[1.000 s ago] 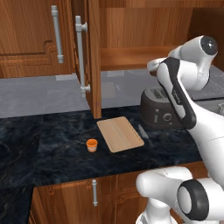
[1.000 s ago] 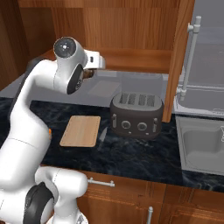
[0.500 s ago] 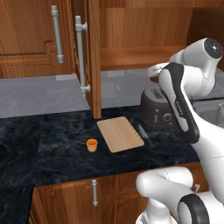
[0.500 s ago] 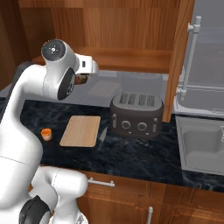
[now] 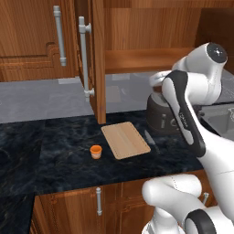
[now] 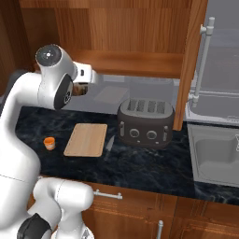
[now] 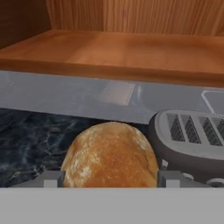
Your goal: Pick the bread, place it on the cutting board, pick the jam, place it on the counter, and close the cabinet.
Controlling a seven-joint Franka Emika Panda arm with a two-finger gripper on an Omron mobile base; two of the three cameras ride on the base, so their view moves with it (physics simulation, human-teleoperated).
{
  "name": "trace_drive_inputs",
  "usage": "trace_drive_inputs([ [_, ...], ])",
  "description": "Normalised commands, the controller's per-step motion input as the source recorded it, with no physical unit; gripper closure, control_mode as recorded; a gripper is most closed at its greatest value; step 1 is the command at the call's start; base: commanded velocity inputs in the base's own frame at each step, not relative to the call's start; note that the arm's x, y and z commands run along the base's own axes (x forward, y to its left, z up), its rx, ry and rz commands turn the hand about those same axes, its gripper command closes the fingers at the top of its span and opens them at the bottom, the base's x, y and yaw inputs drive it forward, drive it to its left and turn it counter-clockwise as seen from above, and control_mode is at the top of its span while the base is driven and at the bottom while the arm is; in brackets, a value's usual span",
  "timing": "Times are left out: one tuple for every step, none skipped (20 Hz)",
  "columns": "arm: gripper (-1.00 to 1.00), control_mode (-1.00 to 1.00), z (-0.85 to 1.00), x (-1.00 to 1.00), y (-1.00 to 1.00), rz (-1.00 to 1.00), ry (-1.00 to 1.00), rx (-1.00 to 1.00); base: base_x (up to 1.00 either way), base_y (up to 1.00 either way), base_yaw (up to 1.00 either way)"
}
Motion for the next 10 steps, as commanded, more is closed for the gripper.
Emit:
trace_drive_inputs([
  [1.0,-1.0,-0.11,0.0,0.16,0.0,0.1,0.0,0.0,0.0,0.0],
  [1.0,-1.0,-0.12,0.0,0.17,0.0,0.1,0.0,0.0,0.0,0.0],
  [1.0,-1.0,-0.12,0.0,0.16,0.0,0.1,0.0,0.0,0.0,0.0],
  [1.0,-1.0,-0.13,0.0,0.17,0.0,0.09,0.0,0.0,0.0,0.0],
  [1.0,-1.0,-0.11,0.0,0.15,0.0,0.09,0.0,0.0,0.0,0.0],
  [1.0,-1.0,-0.11,0.0,0.14,0.0,0.09,0.0,0.0,0.0,0.0],
  [1.0,-1.0,-0.14,0.0,0.14,0.0,0.09,0.0,0.0,0.0,0.0],
  [1.0,-1.0,-0.14,0.0,0.11,0.0,0.09,0.0,0.0,0.0,0.0],
  [1.0,-1.0,-0.11,0.0,0.11,0.0,0.1,0.0,0.0,0.0,0.0],
  [1.0,-1.0,-0.1,0.0,0.11,0.0,0.1,0.0,0.0,0.0,0.0],
])
